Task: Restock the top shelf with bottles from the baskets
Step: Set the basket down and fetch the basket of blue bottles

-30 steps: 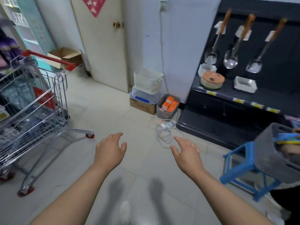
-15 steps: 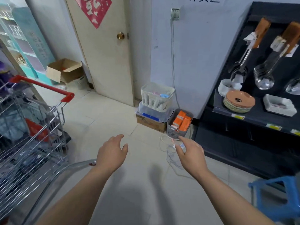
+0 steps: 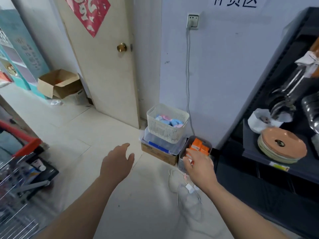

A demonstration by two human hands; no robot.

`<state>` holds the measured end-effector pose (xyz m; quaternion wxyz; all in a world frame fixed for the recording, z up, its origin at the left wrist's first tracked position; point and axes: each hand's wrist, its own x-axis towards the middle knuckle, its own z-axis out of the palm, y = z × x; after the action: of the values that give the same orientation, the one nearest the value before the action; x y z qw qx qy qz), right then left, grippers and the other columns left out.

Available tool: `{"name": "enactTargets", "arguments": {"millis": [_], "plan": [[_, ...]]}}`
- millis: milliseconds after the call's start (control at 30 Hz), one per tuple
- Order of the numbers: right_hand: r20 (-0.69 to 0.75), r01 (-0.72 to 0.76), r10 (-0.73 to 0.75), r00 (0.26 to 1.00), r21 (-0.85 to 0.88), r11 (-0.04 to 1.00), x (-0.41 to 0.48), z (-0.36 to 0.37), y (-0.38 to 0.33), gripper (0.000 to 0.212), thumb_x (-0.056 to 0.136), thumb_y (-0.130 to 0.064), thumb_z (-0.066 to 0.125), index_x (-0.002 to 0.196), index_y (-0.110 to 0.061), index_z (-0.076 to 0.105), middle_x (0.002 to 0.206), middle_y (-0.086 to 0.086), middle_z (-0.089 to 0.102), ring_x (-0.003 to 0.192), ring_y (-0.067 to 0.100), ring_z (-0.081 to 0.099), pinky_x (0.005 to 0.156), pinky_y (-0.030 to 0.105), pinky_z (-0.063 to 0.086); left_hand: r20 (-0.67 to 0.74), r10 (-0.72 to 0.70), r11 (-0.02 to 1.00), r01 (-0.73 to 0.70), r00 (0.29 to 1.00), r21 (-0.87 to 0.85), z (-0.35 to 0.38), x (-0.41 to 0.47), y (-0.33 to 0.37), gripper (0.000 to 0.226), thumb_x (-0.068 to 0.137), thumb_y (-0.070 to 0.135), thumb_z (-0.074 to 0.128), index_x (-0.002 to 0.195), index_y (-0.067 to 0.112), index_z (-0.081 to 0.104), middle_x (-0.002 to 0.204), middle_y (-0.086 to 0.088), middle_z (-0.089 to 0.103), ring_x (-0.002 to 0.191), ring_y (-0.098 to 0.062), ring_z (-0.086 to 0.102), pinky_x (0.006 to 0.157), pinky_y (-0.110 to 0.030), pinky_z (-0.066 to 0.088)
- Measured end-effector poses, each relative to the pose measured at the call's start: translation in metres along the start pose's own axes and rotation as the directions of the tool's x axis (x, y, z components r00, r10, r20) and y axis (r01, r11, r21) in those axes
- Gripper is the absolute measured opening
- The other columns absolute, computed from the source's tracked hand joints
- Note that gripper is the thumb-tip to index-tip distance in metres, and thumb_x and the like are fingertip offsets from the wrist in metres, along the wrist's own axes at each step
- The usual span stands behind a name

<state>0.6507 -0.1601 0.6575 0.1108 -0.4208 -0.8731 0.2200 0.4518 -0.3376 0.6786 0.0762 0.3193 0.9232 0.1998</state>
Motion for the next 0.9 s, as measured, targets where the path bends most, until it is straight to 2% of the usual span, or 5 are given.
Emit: {"name": "enactTargets", "arguments": {"millis": [67, 233, 500, 733, 900], "plan": [[0.014, -0.007, 0.007, 1.000, -0.030, 1.000, 0.040, 0.001, 0.001, 0.042, 0.095, -0.042, 0.042, 0.131, -0.024, 0.055, 0.130, -0.001, 0.060, 0.122, 0.022, 0.052, 0.103, 0.039, 0.034, 0.015, -0.011, 1.000, 0.011, 1.000, -0.006, 0.003, 0.037, 0.008, 0.047, 0.097, 0.038, 0.043, 0.142, 0.024, 0.039, 0.135, 0.000, 0.052, 0.122, -0.021, 0.049, 0.099, -0.037, 0.040], [0.044, -0.025, 0.027, 0.999, -0.050, 0.998, 0.124, 0.007, 0.004, 0.040, 0.097, -0.040, 0.045, 0.134, -0.025, 0.054, 0.134, -0.002, 0.058, 0.126, 0.019, 0.049, 0.105, 0.037, 0.032, 0.055, -0.019, 1.000, 0.019, 0.998, -0.003, 0.016, 0.126, 0.018, 0.048, 0.096, 0.038, 0.044, 0.142, 0.024, 0.039, 0.134, 0.000, 0.053, 0.122, -0.023, 0.049, 0.097, -0.039, 0.042], [-0.030, -0.126, 0.124, 0.992, -0.075, 0.989, 0.258, 0.037, -0.007, 0.031, 0.096, -0.030, 0.048, 0.111, -0.009, 0.064, 0.111, 0.007, 0.068, 0.105, 0.023, 0.060, 0.090, 0.037, 0.043, 0.120, 0.080, 0.997, -0.082, 0.990, 0.014, 0.039, 0.301, 0.021, 0.047, 0.096, 0.036, 0.045, 0.141, 0.023, 0.041, 0.134, -0.002, 0.054, 0.120, -0.024, 0.052, 0.097, -0.040, 0.044], [-0.072, -0.291, 0.286, 0.956, -0.077, 0.954, 0.362, 0.067, -0.027, 0.027, 0.097, -0.029, 0.045, 0.112, -0.016, 0.064, 0.113, 0.003, 0.068, 0.105, 0.020, 0.060, 0.089, 0.034, 0.043, 0.253, 0.144, 0.985, -0.163, 0.957, 0.056, 0.057, 0.444, 0.017, 0.047, 0.096, 0.036, 0.044, 0.141, 0.022, 0.040, 0.137, -0.001, 0.052, 0.122, -0.023, 0.051, 0.098, -0.038, 0.043], [-0.066, -0.394, 0.390, 0.918, -0.046, 0.918, 0.412, 0.089, -0.014, 0.015, 0.094, -0.032, 0.043, 0.087, -0.026, 0.055, 0.088, 0.000, 0.067, 0.086, 0.022, 0.062, 0.075, 0.035, 0.044, 0.351, 0.160, 0.977, -0.200, 0.922, 0.080, 0.088, 0.515, 0.020, 0.048, 0.095, 0.037, 0.045, 0.141, 0.023, 0.040, 0.137, -0.001, 0.052, 0.121, -0.023, 0.051, 0.097, -0.038, 0.044]]}}
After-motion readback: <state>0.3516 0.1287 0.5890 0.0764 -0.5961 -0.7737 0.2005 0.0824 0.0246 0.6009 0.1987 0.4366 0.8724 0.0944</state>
